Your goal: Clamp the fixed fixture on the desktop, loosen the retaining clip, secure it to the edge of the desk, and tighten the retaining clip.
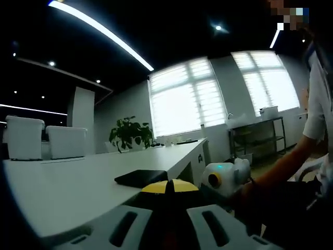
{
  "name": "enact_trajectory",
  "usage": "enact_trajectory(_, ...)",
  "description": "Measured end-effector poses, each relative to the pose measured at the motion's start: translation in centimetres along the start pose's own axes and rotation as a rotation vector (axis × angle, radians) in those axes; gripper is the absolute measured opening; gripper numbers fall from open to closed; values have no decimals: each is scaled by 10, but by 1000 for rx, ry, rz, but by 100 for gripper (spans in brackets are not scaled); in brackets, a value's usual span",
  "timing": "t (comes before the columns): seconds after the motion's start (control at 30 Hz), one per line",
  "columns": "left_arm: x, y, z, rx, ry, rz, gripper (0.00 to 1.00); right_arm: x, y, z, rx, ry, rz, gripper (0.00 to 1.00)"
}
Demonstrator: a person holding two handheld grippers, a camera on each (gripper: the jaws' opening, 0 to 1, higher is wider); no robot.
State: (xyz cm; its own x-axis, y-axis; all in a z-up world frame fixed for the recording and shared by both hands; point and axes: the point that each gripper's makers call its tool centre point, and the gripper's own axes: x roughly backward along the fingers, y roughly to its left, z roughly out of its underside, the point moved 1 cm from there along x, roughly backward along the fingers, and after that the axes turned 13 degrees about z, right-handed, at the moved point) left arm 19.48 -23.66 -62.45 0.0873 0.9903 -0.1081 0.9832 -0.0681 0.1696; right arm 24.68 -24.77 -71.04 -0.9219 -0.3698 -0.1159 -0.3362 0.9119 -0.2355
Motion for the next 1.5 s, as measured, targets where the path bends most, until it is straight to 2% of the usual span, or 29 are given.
enact_trajectory(0.2, 0, 0, 0, 5, -5, 4, 3, -1, 3, 0, 18, 12, -36, 24)
enact_trajectory(0.3, 0, 0, 1, 3, 0, 4, 3, 2, 4, 3, 8, 13, 1, 25)
enact_trajectory(0.37, 1, 0, 1, 1, 2, 4, 3, 8, 3, 4, -34, 13, 53, 26)
enact_trajectory(0.43, 1, 0, 1, 0, 4, 3, 3, 13, 4, 1, -168, -20, 100, 33)
enact_trajectory(0.5, 1, -1, 1, 2, 3, 3, 3, 21, 5, 0, -207, -31, 154, 40)
enact_trajectory(0.6, 2, -1, 1, 5, -2, 2, 3, 33, 4, 6, -194, -9, 307, 40)
enact_trajectory(0.63, 2, -1, 1, 5, -3, 2, 3, 39, 4, 13, -168, 27, 386, 40)
enact_trajectory(0.67, 2, -1, 1, 7, -4, 2, 3, 40, 7, 14, -173, 33, 428, 38)
enact_trajectory(0.73, 1, -2, 1, 7, 1, 0, 3, 41, 17, 15, -81, 86, 467, 38)
enact_trajectory(0.77, 1, -2, 1, -4, 5, -1, 3, 41, 16, 8, -32, 60, 520, 39)
enact_trajectory(0.8, 1, -3, 1, -5, 6, -1, 3, 42, 19, 3, 4, 63, 545, 39)
enact_trajectory(0.87, 1, -3, 1, -5, 10, -5, 3, 40, 21, -7, -29, 29, 581, 40)
enact_trajectory(1.03, 2, -3, 1, 3, 0, -5, 3, 36, 33, -9, -13, 38, 630, 46)
enact_trajectory(1.17, 2, -3, 2, 9, -4, -4, 3, 34, 23, 0, -66, 69, 674, 44)
enact_trajectory(1.27, 2, -3, 2, 12, -5, -5, 3, 33, 15, -5, -73, 43, 698, 43)
enact_trajectory(1.37, 2, -3, 2, 16, -8, -4, 3, 25, 10, -8, -78, 23, 693, 41)
enact_trajectory(1.4, 2, -3, 1, 19, -10, -4, 3, 18, 2, -4, -79, 22, 690, 41)
enact_trajectory(1.5, 2, -2, 1, 22, -13, -6, 3, 8, -3, -2, -51, 34, 670, 39)
